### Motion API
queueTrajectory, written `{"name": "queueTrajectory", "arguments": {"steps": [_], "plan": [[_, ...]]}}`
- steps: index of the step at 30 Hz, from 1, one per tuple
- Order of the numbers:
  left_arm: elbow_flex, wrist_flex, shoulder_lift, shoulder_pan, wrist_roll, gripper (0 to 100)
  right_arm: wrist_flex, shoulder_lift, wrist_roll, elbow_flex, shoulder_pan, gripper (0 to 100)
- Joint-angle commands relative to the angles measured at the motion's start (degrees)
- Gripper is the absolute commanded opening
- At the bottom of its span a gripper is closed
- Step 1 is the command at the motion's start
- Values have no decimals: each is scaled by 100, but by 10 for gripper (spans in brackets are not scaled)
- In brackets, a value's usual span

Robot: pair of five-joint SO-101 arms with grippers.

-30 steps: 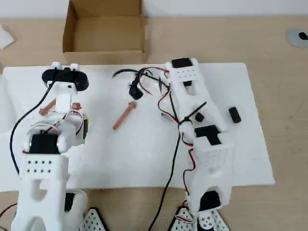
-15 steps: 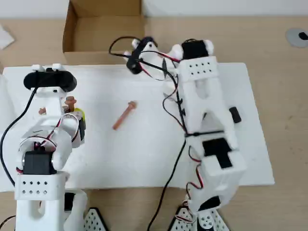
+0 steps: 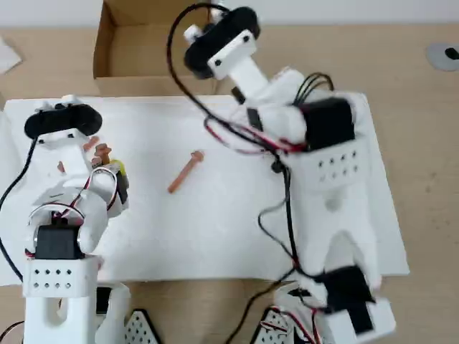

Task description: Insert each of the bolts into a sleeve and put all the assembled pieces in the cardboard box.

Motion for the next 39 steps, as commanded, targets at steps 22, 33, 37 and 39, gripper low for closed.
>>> {"name": "queueTrajectory", "arguments": {"steps": [22,33,37,39], "plan": [[369,-1442,-119,1319,721,5,-7446,-4558,-1389,9209,-716,10],[176,-1574,-822,1873,985,5,-7886,-4585,-1864,9859,-1244,9],[457,-2242,-971,1934,967,5,-8510,-4585,-1855,10352,-1323,9],[659,-2532,-971,1943,897,5,-8580,-4585,-1855,10457,-1411,9]]}}
